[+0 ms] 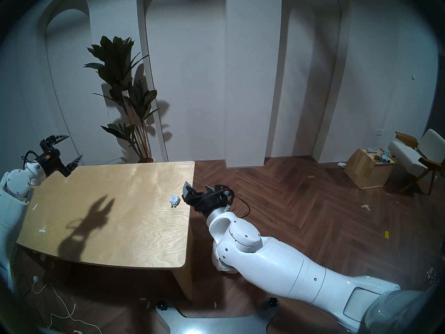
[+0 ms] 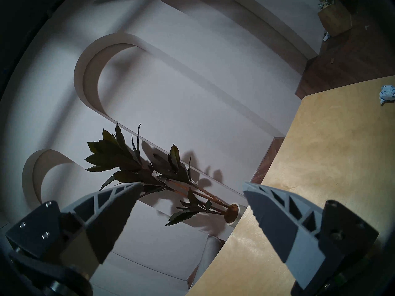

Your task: Put the trash into the trash bin on the ground

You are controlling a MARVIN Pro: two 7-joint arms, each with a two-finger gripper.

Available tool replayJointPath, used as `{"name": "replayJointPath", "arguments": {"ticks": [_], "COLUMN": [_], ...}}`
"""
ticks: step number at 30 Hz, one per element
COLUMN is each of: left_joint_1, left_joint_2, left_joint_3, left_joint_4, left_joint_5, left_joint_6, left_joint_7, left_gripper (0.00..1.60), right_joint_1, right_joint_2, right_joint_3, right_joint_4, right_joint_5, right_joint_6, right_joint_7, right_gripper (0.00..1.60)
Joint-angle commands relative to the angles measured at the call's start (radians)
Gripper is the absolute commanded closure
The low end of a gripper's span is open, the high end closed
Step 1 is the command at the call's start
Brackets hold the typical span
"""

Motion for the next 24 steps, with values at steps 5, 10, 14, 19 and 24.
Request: {"name": "replayJointPath", "arguments": {"ticks": [5,10,14,19,24], "left_joint_1": [0.076,0.113,0.144,0.181,0.222], "left_joint_2": [0.032,0.033,0.031,0.025,0.017], "left_joint_3": [-0.086,-0.123,-0.156,-0.201,-0.252], "left_joint_4": [-0.086,-0.119,-0.148,-0.184,-0.223], "left_joint_5": [-0.051,-0.073,-0.093,-0.115,-0.14], "left_joint_6": [0.021,0.041,0.061,0.086,0.116], "left_joint_7": [-0.062,-0.097,-0.129,-0.167,-0.21], "left_gripper": [0.0,0.0,0.0,0.0,0.0], "right_joint_1": [0.067,0.084,0.098,0.114,0.131], "right_joint_2": [-0.09,-0.117,-0.138,-0.161,-0.185], "right_joint_3": [-0.02,-0.037,-0.048,-0.062,-0.076], "right_joint_4": [0.04,0.068,0.091,0.121,0.151], "right_joint_5": [-0.037,-0.052,-0.065,-0.08,-0.096], "right_joint_6": [0.015,0.026,0.034,0.043,0.05], "right_joint_7": [-0.018,-0.031,-0.043,-0.058,-0.074], "right_gripper": [0.0,0.0,0.0,0.0,0.0]}}
